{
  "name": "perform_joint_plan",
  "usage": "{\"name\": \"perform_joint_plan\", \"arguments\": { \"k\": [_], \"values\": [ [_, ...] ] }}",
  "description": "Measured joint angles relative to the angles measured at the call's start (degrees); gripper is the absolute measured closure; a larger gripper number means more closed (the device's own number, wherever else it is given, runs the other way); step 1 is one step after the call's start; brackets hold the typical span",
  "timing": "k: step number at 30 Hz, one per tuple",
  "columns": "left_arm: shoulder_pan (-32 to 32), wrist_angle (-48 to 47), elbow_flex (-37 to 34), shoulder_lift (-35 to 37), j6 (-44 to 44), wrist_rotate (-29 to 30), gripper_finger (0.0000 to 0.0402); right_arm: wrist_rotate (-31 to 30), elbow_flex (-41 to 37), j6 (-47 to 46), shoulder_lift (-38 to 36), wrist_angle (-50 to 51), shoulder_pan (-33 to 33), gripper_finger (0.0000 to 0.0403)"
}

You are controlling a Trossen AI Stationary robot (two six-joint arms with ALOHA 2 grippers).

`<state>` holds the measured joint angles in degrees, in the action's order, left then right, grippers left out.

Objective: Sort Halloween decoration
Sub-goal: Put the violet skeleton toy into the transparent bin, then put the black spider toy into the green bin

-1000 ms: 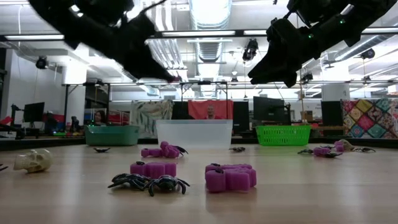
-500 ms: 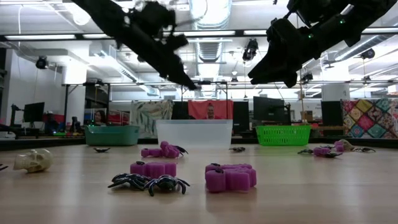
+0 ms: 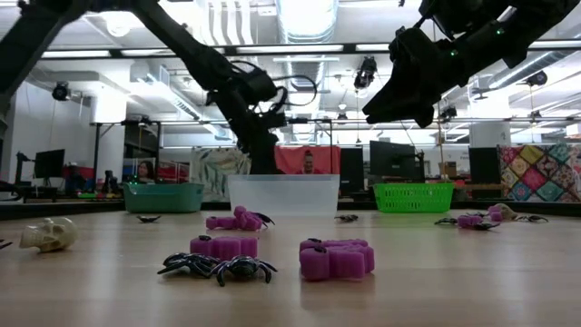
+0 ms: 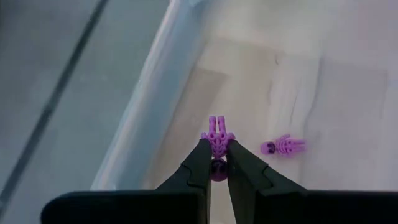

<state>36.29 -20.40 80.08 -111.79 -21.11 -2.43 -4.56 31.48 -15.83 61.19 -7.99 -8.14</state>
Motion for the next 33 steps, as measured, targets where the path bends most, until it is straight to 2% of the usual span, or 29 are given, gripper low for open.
{"name": "perform_joint_plan", "arguments": {
  "k": [6,18,25,30,33],
  "values": [
    [0.6,-2.2,2.9,-2.1,0.0,-0.2,0.0387,0.0,0.0,0.0,0.0,0.0,0.0,0.0268],
    [0.5,-2.9,2.8,-1.5,1.8,-0.1,0.0320,0.0,0.0,-1.8,0.0,0.0,0.0,0.0268],
    [-0.2,-5.3,2.8,1.2,5.7,-0.3,0.0313,0.1,0.0,-4.5,0.0,0.1,0.0,0.0268],
    [-2.6,-7.8,2.7,6.5,9.2,-7.1,0.0313,2.4,0.0,-8.6,0.0,0.1,0.3,0.0268],
    [-5.1,-7.8,1.0,10.7,11.3,-9.0,0.0313,4.8,0.0,-12.5,0.0,0.1,0.8,0.0268]
  ]
}}
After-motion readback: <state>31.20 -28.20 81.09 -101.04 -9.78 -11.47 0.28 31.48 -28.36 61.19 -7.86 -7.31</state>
